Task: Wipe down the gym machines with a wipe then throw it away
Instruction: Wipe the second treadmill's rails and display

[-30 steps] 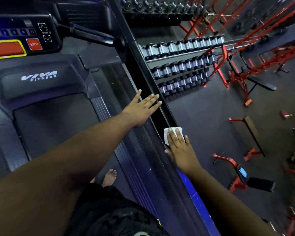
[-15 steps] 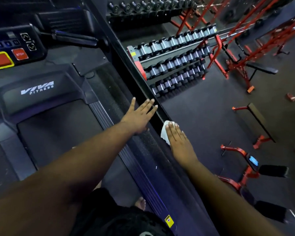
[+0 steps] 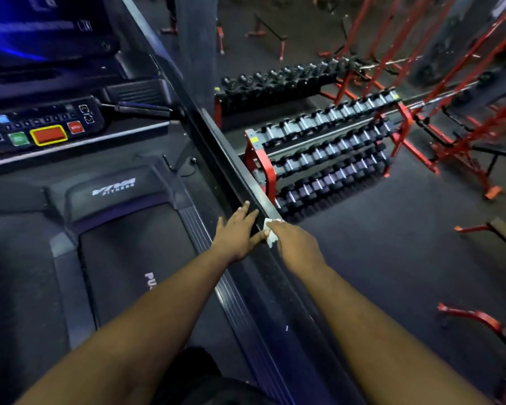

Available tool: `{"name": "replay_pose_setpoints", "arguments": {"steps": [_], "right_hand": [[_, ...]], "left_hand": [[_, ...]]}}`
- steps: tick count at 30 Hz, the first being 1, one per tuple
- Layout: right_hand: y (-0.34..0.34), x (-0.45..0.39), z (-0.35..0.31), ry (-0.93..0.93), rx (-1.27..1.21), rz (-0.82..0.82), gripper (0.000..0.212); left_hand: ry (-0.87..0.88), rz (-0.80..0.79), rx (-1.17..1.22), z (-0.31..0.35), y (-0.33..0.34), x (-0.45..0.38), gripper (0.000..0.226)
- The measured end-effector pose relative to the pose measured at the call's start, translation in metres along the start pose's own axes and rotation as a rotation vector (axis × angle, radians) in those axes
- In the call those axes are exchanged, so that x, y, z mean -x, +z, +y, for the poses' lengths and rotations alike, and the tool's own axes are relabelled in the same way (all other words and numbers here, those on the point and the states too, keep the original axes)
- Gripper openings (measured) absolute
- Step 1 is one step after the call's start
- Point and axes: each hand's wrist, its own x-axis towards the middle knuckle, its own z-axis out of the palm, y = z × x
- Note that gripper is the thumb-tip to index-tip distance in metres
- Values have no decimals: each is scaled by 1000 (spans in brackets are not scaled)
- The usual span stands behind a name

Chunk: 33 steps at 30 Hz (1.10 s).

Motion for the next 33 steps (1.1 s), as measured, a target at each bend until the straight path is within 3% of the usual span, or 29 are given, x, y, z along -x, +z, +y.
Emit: {"name": "replay_pose_setpoints", "arguments": {"steps": [4,8,13,18,24,28,31,33], "right_hand": [[-12,-9,1,-9,119,106,24],[-16,-35,-1,55,20,114,23],[-12,-66,0,116,-193,120,22],[-14,-90,0,121,-273,124,22],[-20,-120,-8,-35,-307,116,16],[-15,-149,-14,-184,-259,132,19],[-6,-171,-1,-252,-306,168,34],[-2,-187,8,-312,-322,189,29]], "left_hand": [[-17,126,226,10,-2,2,55],[-62,170,289,1,-7,-11,53],[-46,259,385,-10,-14,-28,29],[-2,293,408,-18,-24,-30,25],[-17,392,441,-31,-45,-40,17],[-15,503,413,-37,-55,-55,15],[-33,577,414,-44,-50,-69,11],[-19,620,430,-44,-46,-77,16]]}}
